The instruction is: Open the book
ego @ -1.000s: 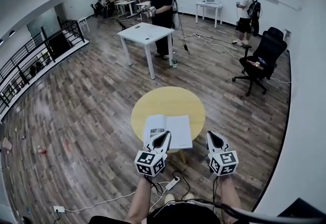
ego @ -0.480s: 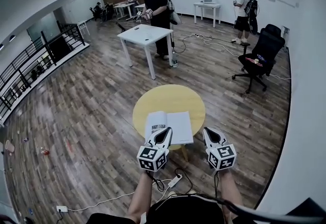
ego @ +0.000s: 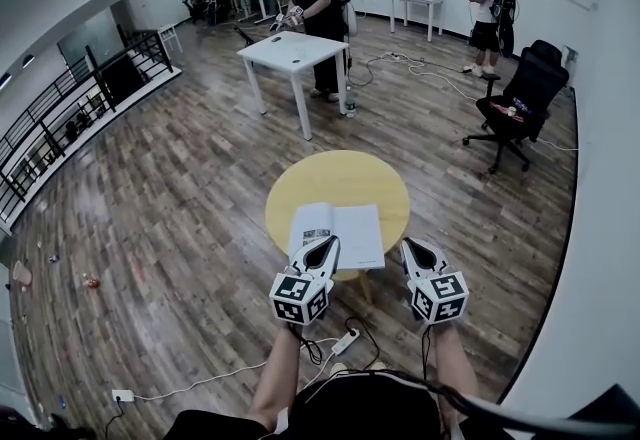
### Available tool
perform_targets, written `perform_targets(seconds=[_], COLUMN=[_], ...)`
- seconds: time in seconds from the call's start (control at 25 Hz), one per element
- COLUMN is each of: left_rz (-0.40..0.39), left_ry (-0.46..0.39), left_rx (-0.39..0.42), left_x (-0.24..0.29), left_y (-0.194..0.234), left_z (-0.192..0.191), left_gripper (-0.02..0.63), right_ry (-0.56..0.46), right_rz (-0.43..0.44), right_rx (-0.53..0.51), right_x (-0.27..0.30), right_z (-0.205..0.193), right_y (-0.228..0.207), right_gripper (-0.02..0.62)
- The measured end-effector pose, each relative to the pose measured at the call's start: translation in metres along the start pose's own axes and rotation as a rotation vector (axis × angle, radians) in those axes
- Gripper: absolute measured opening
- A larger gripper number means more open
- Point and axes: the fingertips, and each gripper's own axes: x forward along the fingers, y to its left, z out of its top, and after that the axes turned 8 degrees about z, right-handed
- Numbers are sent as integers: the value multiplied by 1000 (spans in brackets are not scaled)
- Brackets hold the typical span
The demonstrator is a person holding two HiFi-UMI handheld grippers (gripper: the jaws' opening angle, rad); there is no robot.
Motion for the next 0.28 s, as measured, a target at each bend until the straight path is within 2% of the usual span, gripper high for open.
perform_targets(seconds=[0.28], left_rz=[-3], left_ry=[1], left_rx=[1], left_x=[2], left_y=[3], left_z=[0], left_gripper=[-2], right_ry=[12], right_rz=[2], right_rx=[4], right_x=[5], right_z=[-4], right_y=[1], right_gripper=[3])
